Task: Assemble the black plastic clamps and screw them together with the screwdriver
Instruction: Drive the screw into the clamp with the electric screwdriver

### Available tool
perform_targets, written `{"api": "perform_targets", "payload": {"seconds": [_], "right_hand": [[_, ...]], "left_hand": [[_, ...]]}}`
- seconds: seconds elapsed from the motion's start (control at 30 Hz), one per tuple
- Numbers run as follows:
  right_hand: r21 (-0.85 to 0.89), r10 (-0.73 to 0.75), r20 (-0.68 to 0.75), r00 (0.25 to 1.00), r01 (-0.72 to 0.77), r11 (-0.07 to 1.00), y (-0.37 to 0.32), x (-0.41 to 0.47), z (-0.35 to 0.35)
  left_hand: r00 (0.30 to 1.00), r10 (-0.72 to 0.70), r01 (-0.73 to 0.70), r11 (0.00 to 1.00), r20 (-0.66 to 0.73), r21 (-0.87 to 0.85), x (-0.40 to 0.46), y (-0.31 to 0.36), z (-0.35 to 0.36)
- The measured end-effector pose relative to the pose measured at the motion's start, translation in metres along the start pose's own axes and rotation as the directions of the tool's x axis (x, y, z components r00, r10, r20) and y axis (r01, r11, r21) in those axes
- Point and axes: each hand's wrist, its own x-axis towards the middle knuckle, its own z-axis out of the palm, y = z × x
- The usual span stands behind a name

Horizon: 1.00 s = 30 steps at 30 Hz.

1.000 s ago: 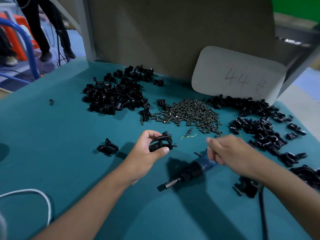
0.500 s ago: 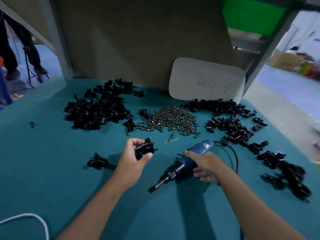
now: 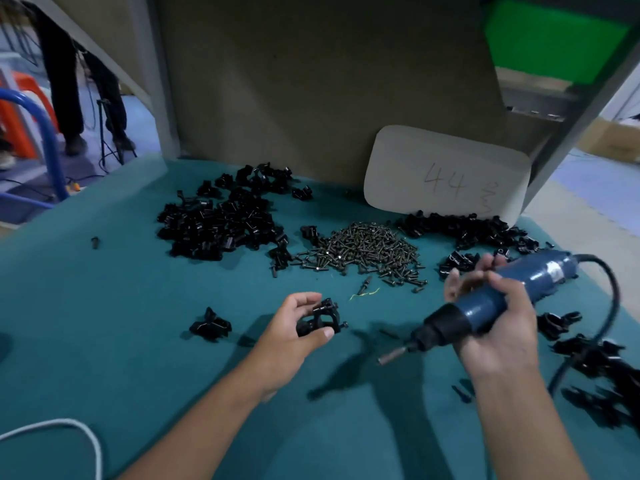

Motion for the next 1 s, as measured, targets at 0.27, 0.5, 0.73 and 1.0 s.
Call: {"api": "perform_targets", "payload": {"seconds": [0.27, 0.5, 0.73, 1.0], "right_hand": [[0.101, -0.162, -0.062, 0.985, 0.168, 0.981, 0.014, 0.021, 0.011], [0.026, -0.275, -0.090, 0.957, 0.278, 0.960, 0.023, 0.022, 0.010], [0.031, -0.259, -0.004, 0.966, 0.259, 0.966, 0.027, 0.014, 0.015], [0.085, -0.244, 0.134, 0.961, 0.234, 0.968, 0.020, 0.004, 0.016]], "left_hand": [[0.994, -0.004, 0.020, 0.990, 0.108, -0.142, -0.001, -0.001, 0.007], [0.987, -0.033, 0.060, 0.983, 0.154, -0.171, -0.003, -0.001, 0.011], [0.973, -0.078, 0.139, 0.949, 0.216, -0.283, -0.007, 0.004, 0.010], [0.915, -0.139, 0.291, 0.877, 0.380, -0.382, -0.008, 0.007, 0.006]]}}
